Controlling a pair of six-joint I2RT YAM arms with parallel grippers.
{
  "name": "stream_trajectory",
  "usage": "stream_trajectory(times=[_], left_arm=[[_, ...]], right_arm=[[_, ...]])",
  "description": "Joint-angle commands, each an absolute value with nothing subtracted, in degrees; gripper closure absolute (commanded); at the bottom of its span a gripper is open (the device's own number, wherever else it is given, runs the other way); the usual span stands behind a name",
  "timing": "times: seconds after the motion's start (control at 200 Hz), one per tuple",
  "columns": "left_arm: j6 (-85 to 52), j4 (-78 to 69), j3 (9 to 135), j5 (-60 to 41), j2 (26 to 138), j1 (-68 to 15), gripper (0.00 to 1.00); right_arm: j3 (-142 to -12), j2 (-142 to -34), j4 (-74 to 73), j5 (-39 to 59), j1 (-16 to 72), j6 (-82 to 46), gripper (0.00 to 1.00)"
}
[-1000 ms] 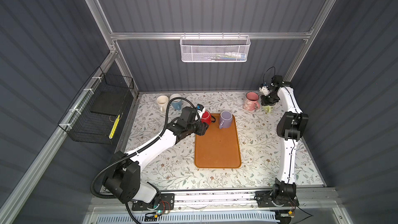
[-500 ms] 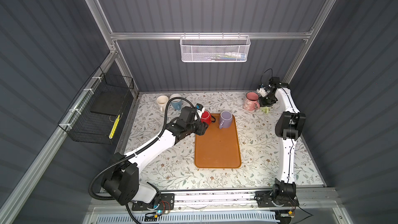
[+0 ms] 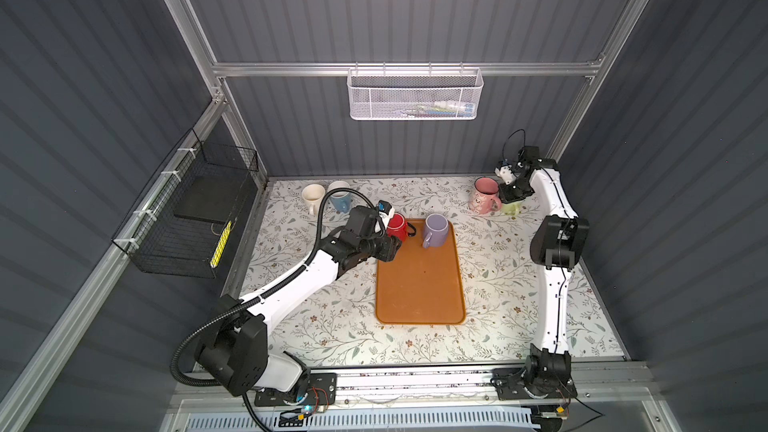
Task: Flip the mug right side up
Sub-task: 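Lower the green mug upright beside the pink mug and open the right gripper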
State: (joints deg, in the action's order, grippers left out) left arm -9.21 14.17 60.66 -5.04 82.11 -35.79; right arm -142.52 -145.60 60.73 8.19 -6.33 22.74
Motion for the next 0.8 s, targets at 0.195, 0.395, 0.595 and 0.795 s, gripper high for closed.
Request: stream_trajectory(times=[0.195,0.395,0.595,0.795], left_arm=[[-9.58,14.74,60.48,-4.83,79.89,-35.42,0.41],[-9.84,14.34,59.42,-4.66,78.69,-35.42,0.40],[-9.89,14.06,58.36,-5.93,78.21,-35.42,0.40],[-9.16,13.88,57.72,-7.40,78.16,-35.46,0.40]], right_arm=[[-144.35,-140.38,60.20,6.45,-6.15,21.38,0.67],[-144.84,-137.96,60.14,6.60,-5.97,20.69,0.65],[-143.11,-134.43,59.80,6.34,-5.63,17.70,0.64],[-128.30,-122.96,48.94,6.03,-3.73,7.43,0.62]])
